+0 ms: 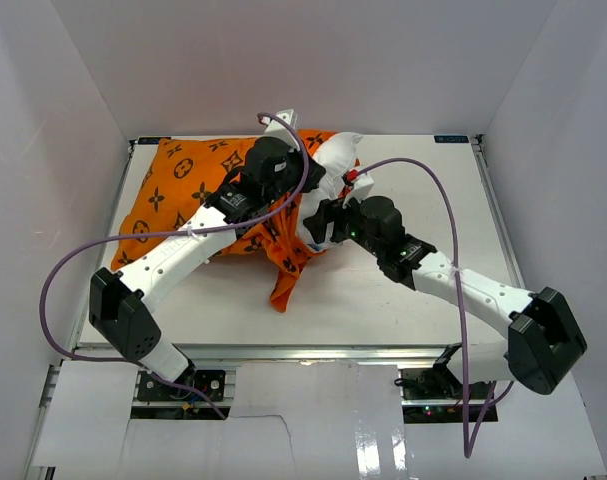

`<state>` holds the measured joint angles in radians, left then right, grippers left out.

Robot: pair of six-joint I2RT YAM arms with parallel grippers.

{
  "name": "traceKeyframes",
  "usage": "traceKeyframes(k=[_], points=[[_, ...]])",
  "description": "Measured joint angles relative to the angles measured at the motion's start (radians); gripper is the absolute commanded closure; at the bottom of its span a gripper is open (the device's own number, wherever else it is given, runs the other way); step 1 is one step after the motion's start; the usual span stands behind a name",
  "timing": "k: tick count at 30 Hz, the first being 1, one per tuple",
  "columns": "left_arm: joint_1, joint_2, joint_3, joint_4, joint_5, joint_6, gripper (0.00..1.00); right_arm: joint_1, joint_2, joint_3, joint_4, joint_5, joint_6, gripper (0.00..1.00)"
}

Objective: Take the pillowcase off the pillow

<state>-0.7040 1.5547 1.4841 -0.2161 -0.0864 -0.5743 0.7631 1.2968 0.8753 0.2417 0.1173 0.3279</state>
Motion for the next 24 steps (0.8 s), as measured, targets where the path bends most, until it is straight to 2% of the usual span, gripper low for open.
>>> traceKeyframes(k=[1,3,4,5,7,9,10,13,19,24], points=[[0.001,-0.005,-0.006,-0.003,-0.001,0.0,1.0,-0.006,0.018,0.0,0.018,-0.018,-0.002,0.33],[0.003,-0.013,-0.006,-0.016,-0.003,0.002,0.98,-0.013,0.044,0.0,0.047,-0.047,-0.004,0.63],[0.004,-0.017,-0.006,-0.025,-0.003,0.006,0.89,-0.014,0.051,0.0,0.057,-0.058,0.003,0.85],[0.005,-0.025,-0.006,-0.031,-0.003,0.009,0.79,-0.016,0.055,-0.002,0.076,-0.073,0.005,0.92],[0.005,-0.042,-0.001,-0.065,-0.013,0.023,0.58,-0.014,0.055,-0.004,0.105,-0.089,0.015,0.92],[0.002,-0.064,0.01,-0.095,-0.021,0.043,0.45,-0.018,0.05,-0.01,0.118,-0.083,0.015,0.92],[0.0,-0.08,0.019,-0.117,-0.035,0.05,0.35,-0.026,0.047,-0.018,0.124,-0.074,0.016,0.92],[-0.007,-0.145,0.032,-0.183,-0.09,0.072,0.21,-0.05,0.029,-0.052,0.12,-0.056,0.027,0.92],[-0.006,-0.257,0.014,-0.282,-0.182,0.095,0.16,-0.075,0.005,-0.068,0.113,-0.053,0.04,0.92],[-0.006,-0.228,-0.03,-0.324,-0.193,0.102,0.16,-0.075,0.003,-0.071,0.114,-0.053,0.054,0.92]])
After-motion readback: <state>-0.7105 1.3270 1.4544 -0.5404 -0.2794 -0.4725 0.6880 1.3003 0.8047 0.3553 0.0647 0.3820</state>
